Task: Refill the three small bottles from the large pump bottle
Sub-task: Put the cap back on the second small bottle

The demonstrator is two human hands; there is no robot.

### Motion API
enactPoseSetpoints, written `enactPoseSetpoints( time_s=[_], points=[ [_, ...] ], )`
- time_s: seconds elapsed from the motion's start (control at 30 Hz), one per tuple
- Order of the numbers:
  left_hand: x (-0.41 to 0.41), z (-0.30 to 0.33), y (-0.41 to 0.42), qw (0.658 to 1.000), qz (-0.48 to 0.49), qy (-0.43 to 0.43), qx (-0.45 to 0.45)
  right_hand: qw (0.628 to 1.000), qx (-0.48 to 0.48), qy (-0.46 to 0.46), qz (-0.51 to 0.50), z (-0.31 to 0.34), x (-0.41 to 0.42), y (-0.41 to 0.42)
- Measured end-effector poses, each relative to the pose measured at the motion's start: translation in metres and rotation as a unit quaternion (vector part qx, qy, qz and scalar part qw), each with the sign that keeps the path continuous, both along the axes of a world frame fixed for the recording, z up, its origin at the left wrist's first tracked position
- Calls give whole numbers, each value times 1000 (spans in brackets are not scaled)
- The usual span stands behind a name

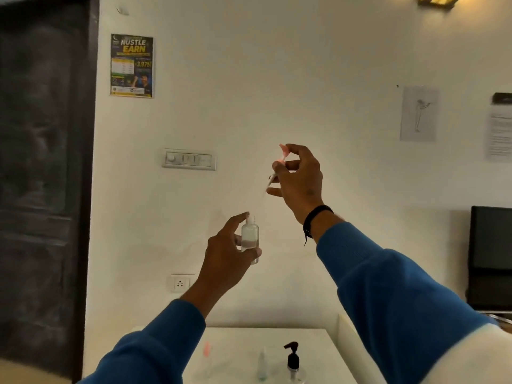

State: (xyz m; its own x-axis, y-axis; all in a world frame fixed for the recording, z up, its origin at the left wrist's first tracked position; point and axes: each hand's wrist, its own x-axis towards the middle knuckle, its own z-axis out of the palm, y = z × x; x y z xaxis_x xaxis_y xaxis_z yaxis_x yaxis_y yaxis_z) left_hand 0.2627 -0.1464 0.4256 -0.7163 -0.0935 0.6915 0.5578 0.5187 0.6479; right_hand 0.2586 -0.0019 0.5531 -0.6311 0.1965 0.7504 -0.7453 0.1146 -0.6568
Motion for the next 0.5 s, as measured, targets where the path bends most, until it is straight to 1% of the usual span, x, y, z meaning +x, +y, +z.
enactPoseSetpoints(
  time_s=[0.23,0.5],
  points=[
    [11,15,0,999,9,28,-24,1000,11,19,4,6,11,-8],
    [18,20,3,999,10,35,-28,1000,25,10,2,4,13,-6]
  ],
)
